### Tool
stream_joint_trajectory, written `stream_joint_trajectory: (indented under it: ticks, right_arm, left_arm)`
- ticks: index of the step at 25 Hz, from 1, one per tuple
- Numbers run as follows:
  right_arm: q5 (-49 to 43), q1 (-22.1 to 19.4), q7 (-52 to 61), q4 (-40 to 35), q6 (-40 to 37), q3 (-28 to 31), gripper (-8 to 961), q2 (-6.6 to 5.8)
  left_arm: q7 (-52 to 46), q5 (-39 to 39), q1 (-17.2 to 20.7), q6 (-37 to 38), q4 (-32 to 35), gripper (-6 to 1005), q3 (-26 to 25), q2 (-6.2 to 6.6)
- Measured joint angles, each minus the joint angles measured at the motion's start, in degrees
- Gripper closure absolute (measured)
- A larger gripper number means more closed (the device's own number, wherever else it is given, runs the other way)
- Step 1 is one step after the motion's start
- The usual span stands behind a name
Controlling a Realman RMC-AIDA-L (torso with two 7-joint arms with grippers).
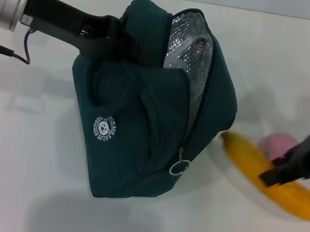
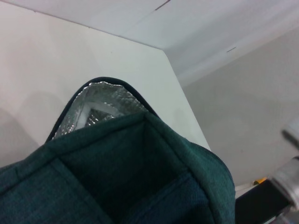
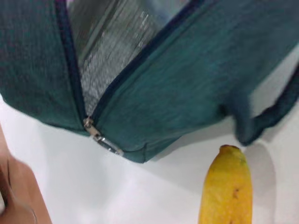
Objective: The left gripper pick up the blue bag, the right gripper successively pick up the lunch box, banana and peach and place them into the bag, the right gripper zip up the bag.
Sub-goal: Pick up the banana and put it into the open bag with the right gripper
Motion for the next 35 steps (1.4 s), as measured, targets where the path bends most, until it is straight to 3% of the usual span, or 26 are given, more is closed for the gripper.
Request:
stream_joint_trajectory:
  ticks: [5, 6, 8, 12, 16, 20, 23, 24, 25, 29, 35]
  right_arm:
    - [0.95, -1.35, -1.68, -0.5, -3.34, 10.61, 548, -2.37]
    - [1.42, -1.41, -2.59, -0.71, -4.73, 15.34, 547, -2.91]
    - [1.96, -1.32, -3.28, -0.99, -6.02, 19.51, 547, -3.35]
    - [9.18, -1.49, -4.04, -2.27, -9.68, 30.36, 546, -4.83]
    - [19.32, -2.82, -4.62, -2.46, -9.85, 33.68, 545, -5.36]
    - [32.14, -3.77, -7.76, -0.31, -8.39, 33.86, 545, -4.35]
    - [36.37, -3.19, -11.22, 1.8, -6.87, 33.54, 544, -2.87]
    - [37.88, -2.39, -13.84, 4.0, -5.97, 33.53, 544, -1.74]
    - [37.88, -2.39, -13.84, 4.0, -5.97, 33.53, 544, -1.74]
    - [41.97, -1.04, -22.07, 11.05, -4.3, 33.41, 543, 0.6]
    - [49.54, 0.06, -36.64, 25.9, -1.12, 27.3, 542, 1.03]
  left_arm:
    - [0.38, -0.05, 0.18, -0.05, 0.0, 967, 0.0, -0.09]
    - [0.45, -0.05, 0.18, -0.06, 0.0, 967, 0.0, -0.09]
    - [0.58, -0.05, 0.2, -0.07, 0.0, 967, 0.0, -0.07]
    - [0.75, -0.05, 0.19, -0.04, 0.0, 967, 0.01, -0.13]
    - [1.06, -0.05, 0.39, -0.02, 0.0, 967, 0.09, -0.22]
    - [1.55, -0.05, 0.33, 0.0, -0.75, 967, 0.03, -0.26]
    - [1.75, -0.05, 0.24, 0.0, -1.2, 967, 0.04, -0.18]
    - [1.78, -0.05, 0.18, -0.01, -1.29, 967, 0.06, -0.16]
    - [1.83, -0.05, 0.13, -0.03, -1.34, 967, 0.09, -0.14]
    - [2.23, -0.04, 0.25, -0.07, -1.38, 967, 0.03, -0.14]
    - [2.18, -0.04, 0.31, -0.04, -1.4, 966, 0.0, -0.27]
